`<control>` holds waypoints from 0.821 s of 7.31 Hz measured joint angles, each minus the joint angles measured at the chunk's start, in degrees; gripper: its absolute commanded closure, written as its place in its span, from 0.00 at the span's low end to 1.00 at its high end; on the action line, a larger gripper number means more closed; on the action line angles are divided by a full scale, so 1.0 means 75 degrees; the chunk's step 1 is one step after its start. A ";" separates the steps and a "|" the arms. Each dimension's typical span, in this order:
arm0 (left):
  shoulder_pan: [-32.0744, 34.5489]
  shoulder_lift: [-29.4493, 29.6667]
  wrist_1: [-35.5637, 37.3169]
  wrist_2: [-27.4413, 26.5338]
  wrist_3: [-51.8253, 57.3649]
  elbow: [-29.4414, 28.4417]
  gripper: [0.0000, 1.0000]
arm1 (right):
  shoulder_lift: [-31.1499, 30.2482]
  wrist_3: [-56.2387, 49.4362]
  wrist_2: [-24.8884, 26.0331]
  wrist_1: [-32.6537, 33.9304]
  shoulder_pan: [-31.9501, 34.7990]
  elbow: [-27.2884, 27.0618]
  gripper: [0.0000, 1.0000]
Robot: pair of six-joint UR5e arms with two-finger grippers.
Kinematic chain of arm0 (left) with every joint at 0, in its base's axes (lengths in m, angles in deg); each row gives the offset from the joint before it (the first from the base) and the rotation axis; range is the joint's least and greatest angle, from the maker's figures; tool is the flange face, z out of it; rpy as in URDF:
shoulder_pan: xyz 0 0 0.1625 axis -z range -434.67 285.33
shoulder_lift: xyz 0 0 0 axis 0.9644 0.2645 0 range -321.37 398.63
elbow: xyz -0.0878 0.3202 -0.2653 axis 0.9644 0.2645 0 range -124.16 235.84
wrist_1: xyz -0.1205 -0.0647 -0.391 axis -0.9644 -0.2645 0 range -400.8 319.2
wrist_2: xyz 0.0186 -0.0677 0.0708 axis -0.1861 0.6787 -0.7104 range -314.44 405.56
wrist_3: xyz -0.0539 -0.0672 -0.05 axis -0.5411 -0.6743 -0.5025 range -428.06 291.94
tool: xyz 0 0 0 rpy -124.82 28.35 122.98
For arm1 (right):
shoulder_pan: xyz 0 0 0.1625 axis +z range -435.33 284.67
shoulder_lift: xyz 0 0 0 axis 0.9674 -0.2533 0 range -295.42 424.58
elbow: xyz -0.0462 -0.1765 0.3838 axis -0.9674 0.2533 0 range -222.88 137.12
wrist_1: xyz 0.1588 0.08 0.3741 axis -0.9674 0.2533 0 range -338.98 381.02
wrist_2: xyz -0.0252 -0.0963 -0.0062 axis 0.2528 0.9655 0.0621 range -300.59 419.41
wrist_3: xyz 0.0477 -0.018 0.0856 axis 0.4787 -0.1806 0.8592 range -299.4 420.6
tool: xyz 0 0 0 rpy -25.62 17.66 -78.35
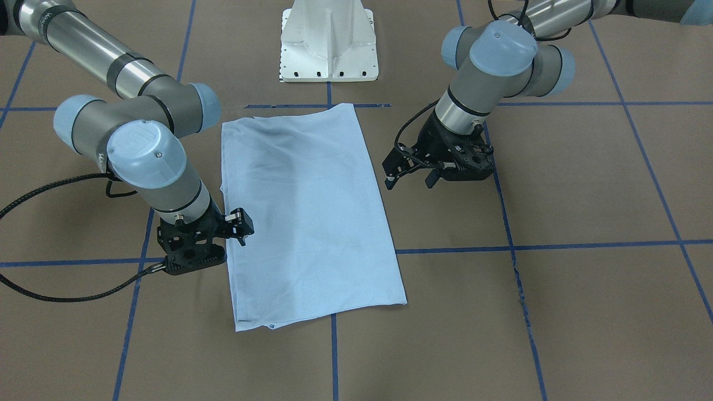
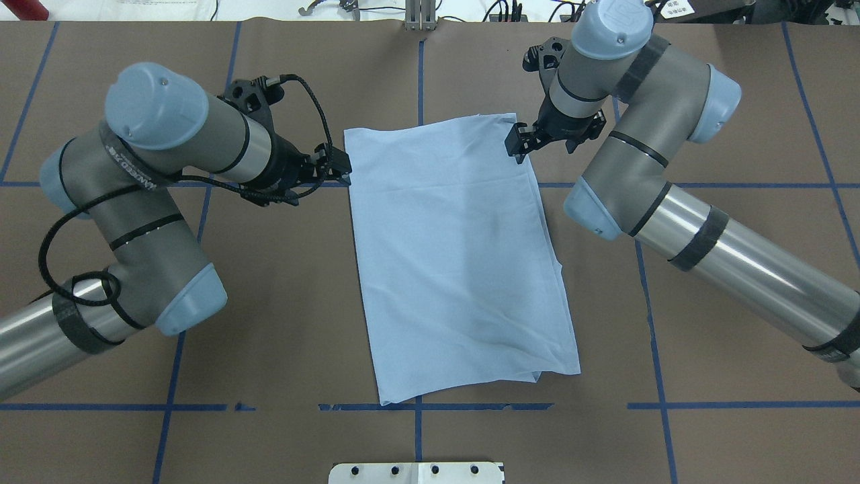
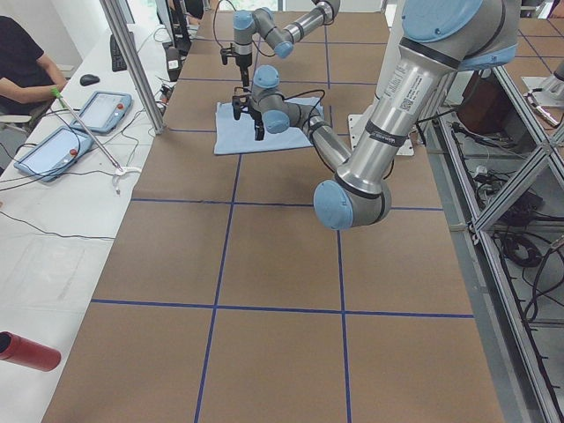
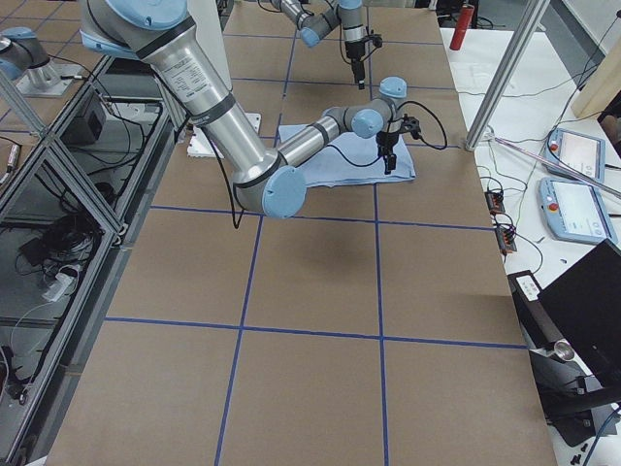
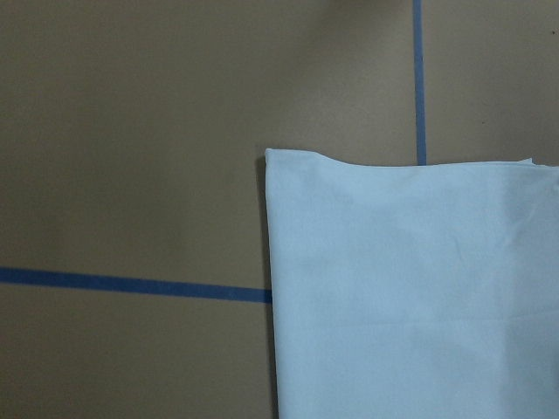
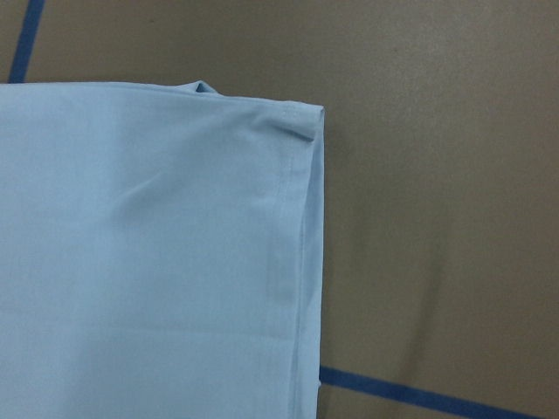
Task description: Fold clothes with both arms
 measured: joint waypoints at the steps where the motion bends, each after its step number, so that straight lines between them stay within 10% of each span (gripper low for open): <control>1: -0.0522 -0.0173 0.0007 -0.0128 -0.1063 0.0283 0.00 | -0.0399 0.0107 -0.0258 0.0004 -0.0010 -0.0577 0.00; 6: -0.3184 -0.0224 0.0720 -0.1842 -0.3547 0.0552 0.01 | -0.1162 0.1148 -0.0477 -0.0034 -0.0361 -0.1848 0.00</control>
